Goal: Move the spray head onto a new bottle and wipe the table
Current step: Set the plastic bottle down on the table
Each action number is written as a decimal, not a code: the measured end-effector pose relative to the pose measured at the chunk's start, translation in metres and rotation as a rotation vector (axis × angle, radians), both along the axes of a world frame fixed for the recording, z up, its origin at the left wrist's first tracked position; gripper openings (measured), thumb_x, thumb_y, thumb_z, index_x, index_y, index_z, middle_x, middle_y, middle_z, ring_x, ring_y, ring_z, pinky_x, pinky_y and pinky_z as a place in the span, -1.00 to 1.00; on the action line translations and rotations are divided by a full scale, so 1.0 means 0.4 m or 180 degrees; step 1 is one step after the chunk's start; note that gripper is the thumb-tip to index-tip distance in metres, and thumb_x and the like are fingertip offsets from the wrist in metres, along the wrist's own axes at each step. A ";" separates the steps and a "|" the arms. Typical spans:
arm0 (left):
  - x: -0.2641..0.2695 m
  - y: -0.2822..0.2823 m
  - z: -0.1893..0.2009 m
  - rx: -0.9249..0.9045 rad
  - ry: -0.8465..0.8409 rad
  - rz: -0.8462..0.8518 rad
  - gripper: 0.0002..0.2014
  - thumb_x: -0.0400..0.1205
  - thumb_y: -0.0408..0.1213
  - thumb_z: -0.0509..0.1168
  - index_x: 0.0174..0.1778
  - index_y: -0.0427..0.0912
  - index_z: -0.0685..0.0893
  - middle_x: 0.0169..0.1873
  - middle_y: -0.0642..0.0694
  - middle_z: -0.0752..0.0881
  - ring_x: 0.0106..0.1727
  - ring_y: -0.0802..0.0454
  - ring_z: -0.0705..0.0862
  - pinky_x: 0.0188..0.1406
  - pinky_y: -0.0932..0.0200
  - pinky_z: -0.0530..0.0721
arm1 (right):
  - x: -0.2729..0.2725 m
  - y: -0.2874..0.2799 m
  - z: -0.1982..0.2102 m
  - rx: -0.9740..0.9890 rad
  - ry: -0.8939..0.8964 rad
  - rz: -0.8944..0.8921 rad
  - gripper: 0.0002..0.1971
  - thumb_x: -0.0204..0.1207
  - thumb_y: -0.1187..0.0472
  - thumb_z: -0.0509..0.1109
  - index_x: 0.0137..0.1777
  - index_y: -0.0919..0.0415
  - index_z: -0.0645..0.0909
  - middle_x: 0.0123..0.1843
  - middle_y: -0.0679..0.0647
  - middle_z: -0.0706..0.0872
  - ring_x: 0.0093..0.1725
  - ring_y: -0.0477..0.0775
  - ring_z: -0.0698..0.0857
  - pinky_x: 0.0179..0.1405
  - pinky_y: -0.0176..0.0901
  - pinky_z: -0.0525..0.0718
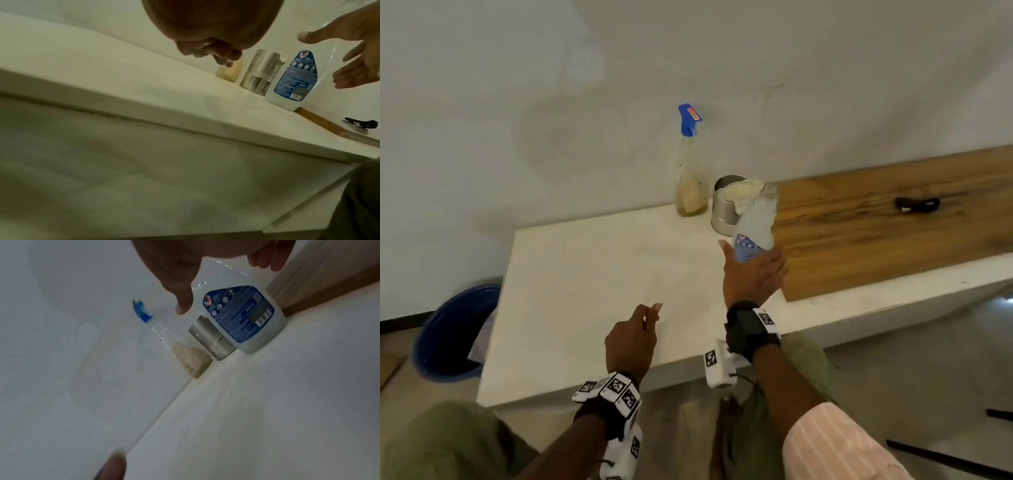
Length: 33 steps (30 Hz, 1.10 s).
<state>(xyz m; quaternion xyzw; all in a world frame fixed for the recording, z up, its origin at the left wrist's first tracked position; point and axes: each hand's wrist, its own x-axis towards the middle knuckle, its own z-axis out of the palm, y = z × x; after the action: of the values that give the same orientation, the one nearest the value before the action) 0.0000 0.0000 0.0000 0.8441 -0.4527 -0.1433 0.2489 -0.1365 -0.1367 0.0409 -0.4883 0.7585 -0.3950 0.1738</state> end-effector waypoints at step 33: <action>0.261 0.159 -0.014 -0.0088 0.0707 0.1334 -0.70 0.65 0.05 0.20 -0.05 -0.09 0.69 -0.45 -0.04 0.74 -0.15 -0.17 0.74 -0.10 0.02 0.63 | 0.338 0.231 0.051 0.0675 -0.0518 0.3283 -0.32 0.15 0.00 0.68 0.18 0.19 0.44 0.02 0.04 0.66 0.01 0.09 0.66 -0.09 -0.08 0.73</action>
<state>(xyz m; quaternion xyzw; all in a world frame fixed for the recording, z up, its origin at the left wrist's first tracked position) 0.1044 0.0637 -0.0057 0.8952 -0.2394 -0.1742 0.3331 -0.0011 -0.0445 0.0613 -0.7454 0.4397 -0.2160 0.4522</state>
